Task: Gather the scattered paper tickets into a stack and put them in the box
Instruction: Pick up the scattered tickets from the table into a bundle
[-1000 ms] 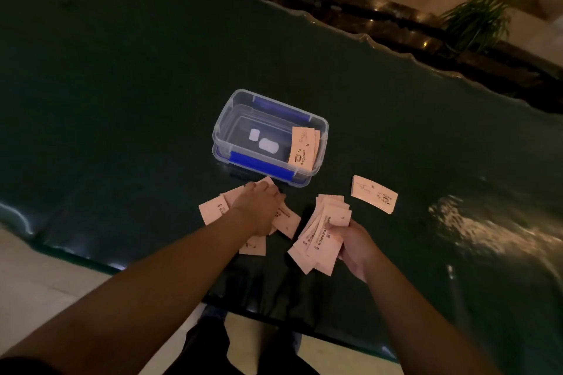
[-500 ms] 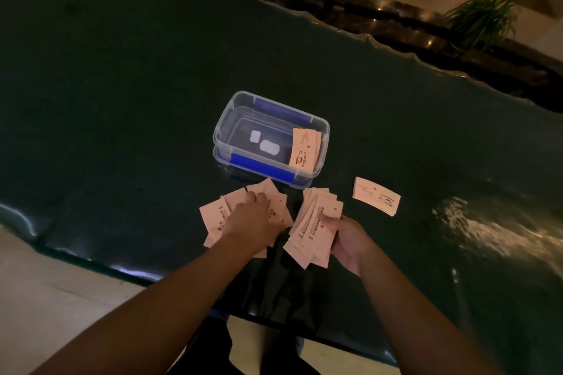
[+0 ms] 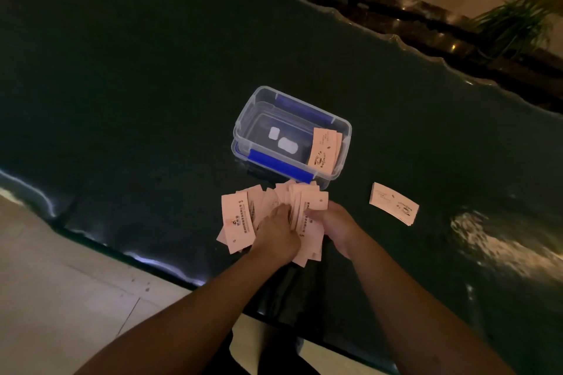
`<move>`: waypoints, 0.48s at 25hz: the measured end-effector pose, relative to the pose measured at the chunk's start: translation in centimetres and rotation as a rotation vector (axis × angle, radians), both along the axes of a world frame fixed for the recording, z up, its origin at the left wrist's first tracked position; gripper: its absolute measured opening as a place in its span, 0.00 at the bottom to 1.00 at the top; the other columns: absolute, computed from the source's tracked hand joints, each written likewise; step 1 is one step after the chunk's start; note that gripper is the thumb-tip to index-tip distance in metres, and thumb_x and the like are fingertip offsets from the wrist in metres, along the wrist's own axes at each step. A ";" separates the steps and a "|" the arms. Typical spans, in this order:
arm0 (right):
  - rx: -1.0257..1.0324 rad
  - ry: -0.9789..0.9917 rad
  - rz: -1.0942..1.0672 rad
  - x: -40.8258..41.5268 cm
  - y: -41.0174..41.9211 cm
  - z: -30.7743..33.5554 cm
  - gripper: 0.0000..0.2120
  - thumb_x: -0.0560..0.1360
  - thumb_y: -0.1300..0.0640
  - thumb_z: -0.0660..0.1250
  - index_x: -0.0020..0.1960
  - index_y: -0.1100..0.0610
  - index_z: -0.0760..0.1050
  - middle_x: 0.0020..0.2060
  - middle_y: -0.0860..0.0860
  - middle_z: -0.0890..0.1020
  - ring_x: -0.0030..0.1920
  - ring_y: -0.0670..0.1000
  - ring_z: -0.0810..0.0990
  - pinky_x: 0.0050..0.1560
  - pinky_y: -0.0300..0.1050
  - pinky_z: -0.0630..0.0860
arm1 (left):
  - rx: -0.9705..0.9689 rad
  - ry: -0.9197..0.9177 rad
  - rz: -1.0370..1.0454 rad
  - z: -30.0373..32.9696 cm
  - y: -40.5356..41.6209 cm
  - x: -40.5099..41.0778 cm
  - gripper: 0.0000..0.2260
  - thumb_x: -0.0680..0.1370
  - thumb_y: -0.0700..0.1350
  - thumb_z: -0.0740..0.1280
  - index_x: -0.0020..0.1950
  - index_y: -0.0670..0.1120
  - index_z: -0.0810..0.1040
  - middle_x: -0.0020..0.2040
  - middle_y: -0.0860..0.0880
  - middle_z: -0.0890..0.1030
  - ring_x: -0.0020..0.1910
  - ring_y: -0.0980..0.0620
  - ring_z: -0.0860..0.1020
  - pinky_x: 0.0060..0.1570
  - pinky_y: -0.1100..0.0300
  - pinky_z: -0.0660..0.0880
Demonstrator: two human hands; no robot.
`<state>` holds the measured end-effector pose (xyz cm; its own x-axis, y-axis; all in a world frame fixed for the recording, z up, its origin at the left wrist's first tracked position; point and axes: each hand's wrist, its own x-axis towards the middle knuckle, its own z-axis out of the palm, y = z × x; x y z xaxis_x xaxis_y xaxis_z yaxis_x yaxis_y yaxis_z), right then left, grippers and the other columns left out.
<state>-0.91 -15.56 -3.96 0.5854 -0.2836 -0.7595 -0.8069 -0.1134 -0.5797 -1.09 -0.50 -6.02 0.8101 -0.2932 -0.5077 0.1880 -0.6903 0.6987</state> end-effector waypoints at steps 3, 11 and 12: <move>0.003 0.001 -0.052 -0.9 -0.5 -0.1 0.15 0.81 0.60 0.70 0.67 0.53 0.79 0.62 0.55 0.85 0.59 0.55 0.84 0.61 0.58 0.78 | -0.054 0.022 -0.022 -0.1 -0.2 -0.8 0.20 0.81 0.42 0.63 0.74 0.51 0.70 0.71 0.48 0.76 0.71 0.47 0.73 0.71 0.42 0.71; 0.235 -0.026 -0.324 -5.6 -3.3 -0.4 0.18 0.81 0.62 0.68 0.70 0.54 0.76 0.62 0.59 0.84 0.63 0.60 0.83 0.69 0.66 0.75 | -0.132 0.053 -0.044 0.3 -0.4 -1.8 0.16 0.80 0.44 0.68 0.68 0.50 0.74 0.68 0.49 0.76 0.63 0.53 0.75 0.63 0.54 0.74; 0.264 -0.037 -0.356 -6.0 -3.7 -0.4 0.18 0.81 0.62 0.67 0.70 0.54 0.76 0.62 0.59 0.84 0.63 0.61 0.83 0.69 0.67 0.74 | -0.099 0.031 -0.005 0.3 -0.4 -1.7 0.18 0.80 0.45 0.69 0.69 0.50 0.73 0.69 0.49 0.75 0.63 0.53 0.74 0.64 0.54 0.73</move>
